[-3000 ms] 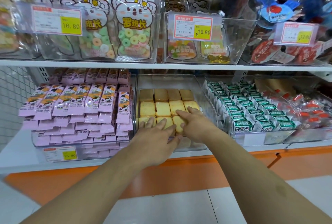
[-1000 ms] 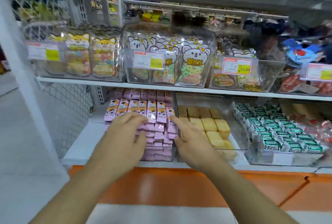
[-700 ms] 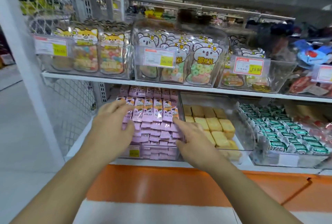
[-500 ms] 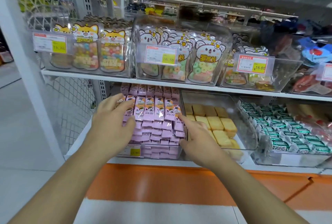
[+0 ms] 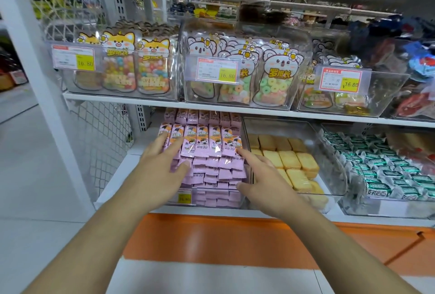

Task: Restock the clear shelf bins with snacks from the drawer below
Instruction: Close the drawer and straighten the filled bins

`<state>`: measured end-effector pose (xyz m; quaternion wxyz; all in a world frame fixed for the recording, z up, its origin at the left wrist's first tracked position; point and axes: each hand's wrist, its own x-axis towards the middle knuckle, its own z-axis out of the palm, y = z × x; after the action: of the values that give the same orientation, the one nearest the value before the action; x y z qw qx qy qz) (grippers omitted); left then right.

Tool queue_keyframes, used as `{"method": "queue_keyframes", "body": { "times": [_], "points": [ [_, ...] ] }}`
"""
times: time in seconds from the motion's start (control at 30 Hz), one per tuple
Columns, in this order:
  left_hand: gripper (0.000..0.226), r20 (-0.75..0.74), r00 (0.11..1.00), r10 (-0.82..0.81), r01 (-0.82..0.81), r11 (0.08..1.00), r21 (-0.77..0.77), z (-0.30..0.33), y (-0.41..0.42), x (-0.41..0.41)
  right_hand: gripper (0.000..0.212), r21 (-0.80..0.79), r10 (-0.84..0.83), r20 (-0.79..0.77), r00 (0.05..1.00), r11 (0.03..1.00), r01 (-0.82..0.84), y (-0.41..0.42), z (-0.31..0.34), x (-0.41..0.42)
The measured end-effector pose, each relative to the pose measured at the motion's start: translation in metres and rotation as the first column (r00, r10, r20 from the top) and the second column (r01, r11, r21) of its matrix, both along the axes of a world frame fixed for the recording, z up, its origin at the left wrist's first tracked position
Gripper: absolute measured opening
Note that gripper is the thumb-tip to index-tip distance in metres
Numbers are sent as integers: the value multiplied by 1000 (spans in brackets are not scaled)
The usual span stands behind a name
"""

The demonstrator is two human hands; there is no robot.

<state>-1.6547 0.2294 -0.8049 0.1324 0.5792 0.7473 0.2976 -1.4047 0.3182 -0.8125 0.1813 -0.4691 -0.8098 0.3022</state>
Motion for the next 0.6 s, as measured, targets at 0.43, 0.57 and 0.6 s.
{"method": "queue_keyframes", "body": {
  "times": [0.43, 0.57, 0.6],
  "points": [
    [65, -13, 1000, 17, -16, 998, 63, 0, 0, -2, 93, 113, 44, 93, 995, 992, -55, 3, 7, 2],
    [65, -89, 996, 9, -2, 997, 74, -1, 2, -4, 93, 145, 70, 76, 995, 986, -81, 2, 9, 0],
    [65, -114, 993, 0, 8, 997, 70, -1, 3, -4, 93, 156, 81, 69, 994, 984, -91, 2, 9, 0]
  ]
}}
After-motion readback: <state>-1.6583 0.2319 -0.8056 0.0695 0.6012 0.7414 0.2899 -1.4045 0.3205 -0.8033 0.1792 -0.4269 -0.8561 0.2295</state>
